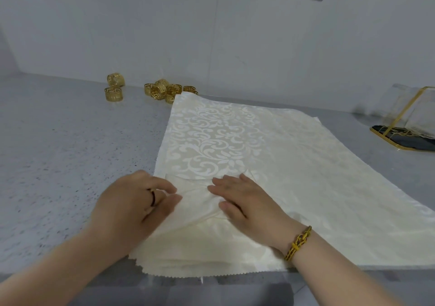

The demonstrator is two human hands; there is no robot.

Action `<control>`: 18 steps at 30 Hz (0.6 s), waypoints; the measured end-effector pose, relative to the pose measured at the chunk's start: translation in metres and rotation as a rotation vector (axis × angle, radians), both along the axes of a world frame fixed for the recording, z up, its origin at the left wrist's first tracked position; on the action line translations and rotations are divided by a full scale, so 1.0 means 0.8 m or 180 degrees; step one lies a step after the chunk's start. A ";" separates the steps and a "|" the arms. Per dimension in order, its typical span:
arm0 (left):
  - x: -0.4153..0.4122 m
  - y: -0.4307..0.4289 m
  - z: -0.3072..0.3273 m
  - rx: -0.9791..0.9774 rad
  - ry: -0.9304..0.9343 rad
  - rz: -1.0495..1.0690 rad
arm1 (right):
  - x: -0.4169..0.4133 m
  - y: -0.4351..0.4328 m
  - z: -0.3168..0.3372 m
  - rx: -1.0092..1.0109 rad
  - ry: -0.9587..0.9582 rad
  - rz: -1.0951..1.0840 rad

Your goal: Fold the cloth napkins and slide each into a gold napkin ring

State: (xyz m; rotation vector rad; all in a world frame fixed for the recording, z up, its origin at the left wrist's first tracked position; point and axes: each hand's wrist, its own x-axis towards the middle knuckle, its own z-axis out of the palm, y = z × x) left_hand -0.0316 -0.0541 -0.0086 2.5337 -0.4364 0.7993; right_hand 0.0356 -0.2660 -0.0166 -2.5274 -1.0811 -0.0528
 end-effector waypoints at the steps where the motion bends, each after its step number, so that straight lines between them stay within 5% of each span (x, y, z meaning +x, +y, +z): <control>1: -0.003 -0.005 0.008 0.0119 0.0018 0.0081 | 0.000 0.001 -0.001 -0.0081 -0.0045 0.0025; 8: 0.008 -0.077 -0.028 0.1183 0.0555 0.0361 | -0.001 0.000 -0.004 -0.0645 -0.0175 0.0113; 12: 0.006 -0.066 -0.028 0.1272 0.0924 0.0319 | 0.004 -0.008 0.006 -0.0764 0.0347 0.0155; 18: 0.003 -0.053 -0.021 0.1152 0.1123 0.0209 | 0.018 -0.042 0.010 -0.0425 0.0219 -0.0021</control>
